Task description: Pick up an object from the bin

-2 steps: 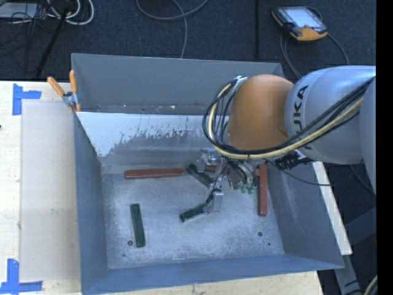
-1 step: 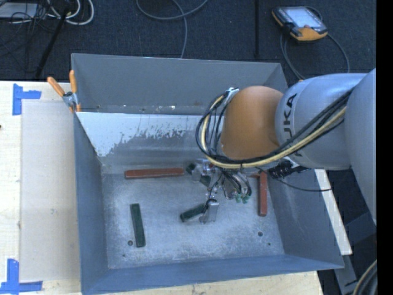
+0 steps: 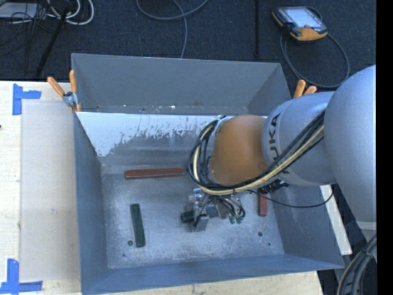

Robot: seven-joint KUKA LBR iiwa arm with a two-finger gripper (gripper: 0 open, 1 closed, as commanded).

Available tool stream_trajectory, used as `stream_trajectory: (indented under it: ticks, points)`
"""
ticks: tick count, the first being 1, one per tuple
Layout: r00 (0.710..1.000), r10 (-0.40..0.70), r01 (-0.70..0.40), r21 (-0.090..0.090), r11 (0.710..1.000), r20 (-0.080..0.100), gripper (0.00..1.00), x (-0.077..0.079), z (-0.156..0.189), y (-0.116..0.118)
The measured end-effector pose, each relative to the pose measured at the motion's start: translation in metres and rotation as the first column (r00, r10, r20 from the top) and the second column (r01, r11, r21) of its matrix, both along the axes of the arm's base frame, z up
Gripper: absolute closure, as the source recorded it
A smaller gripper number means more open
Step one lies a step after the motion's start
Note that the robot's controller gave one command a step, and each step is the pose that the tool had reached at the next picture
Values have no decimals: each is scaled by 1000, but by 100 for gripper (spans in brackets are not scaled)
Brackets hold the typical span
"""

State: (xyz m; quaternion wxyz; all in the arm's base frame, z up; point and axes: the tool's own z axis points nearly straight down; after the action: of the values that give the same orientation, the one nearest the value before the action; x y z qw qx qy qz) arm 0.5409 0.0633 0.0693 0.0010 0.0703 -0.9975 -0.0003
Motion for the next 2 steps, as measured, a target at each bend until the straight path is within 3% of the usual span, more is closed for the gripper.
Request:
stream_trajectory:
  ticks: [1, 2]
  points:
    - [1000, -1, 1, 0, 1000, 0, 100, 0, 0, 0]
    - [998, 67, -67, 0, 998, 3, 100, -7, 123, -9]
